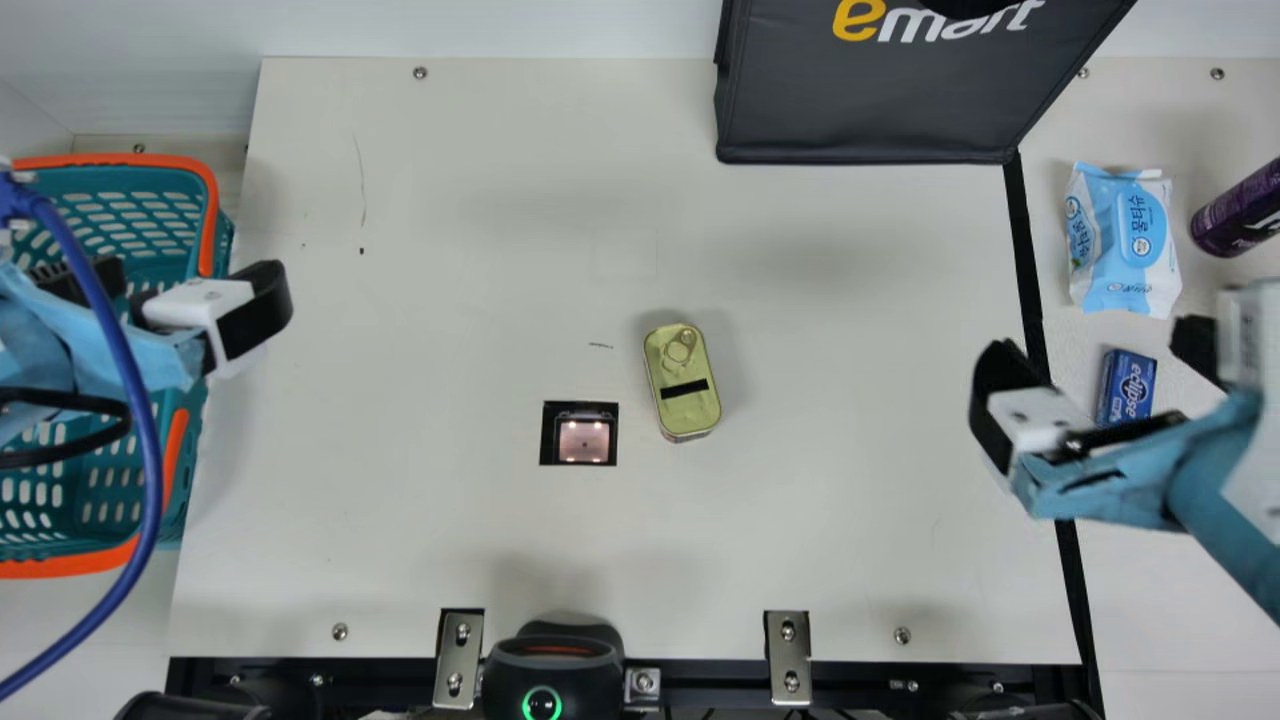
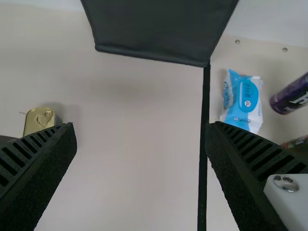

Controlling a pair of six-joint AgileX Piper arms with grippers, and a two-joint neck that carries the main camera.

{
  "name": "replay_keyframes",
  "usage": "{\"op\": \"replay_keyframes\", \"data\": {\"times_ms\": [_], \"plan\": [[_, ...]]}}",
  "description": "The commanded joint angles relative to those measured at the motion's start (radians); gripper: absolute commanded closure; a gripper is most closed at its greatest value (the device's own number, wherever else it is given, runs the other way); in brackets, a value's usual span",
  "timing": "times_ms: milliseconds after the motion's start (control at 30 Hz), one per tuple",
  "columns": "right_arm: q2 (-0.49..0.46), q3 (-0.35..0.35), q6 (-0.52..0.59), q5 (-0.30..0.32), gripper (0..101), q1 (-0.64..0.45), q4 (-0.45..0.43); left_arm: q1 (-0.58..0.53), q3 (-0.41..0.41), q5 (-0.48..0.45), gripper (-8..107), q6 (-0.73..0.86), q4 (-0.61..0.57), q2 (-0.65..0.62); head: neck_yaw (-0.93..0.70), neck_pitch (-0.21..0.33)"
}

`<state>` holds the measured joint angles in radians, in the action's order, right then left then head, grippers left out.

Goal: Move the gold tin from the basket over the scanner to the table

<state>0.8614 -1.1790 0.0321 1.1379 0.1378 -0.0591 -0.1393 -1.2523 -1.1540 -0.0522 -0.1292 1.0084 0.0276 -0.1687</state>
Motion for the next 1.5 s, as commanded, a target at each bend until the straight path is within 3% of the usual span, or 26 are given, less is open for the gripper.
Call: {"op": "replay_keyframes", "data": {"times_ms": [0, 267, 500, 1000, 1467], "plan": [[0.055, 0.005, -0.019, -0.028, 6, 0.072, -0.015, 0.000, 0.000, 0.000, 9, 0.000, 0.000, 0.000, 0.000, 0.030], [0.212, 0.030, -0.084, -0.112, 6, 0.296, -0.064, 0.000, 0.000, 0.000, 9, 0.000, 0.000, 0.000, 0.000, 0.030], [0.335, 0.041, -0.117, -0.166, 6, 0.420, -0.071, 0.000, 0.000, 0.000, 9, 0.000, 0.000, 0.000, 0.000, 0.030], [0.571, 0.036, -0.300, -0.228, 6, 0.549, -0.080, 0.000, 0.000, 0.000, 9, 0.000, 0.000, 0.000, 0.000, 0.030], [0.734, 0.035, -0.459, -0.269, 6, 0.605, -0.074, 0.000, 0.000, 0.000, 9, 0.000, 0.000, 0.000, 0.000, 0.030]]}}
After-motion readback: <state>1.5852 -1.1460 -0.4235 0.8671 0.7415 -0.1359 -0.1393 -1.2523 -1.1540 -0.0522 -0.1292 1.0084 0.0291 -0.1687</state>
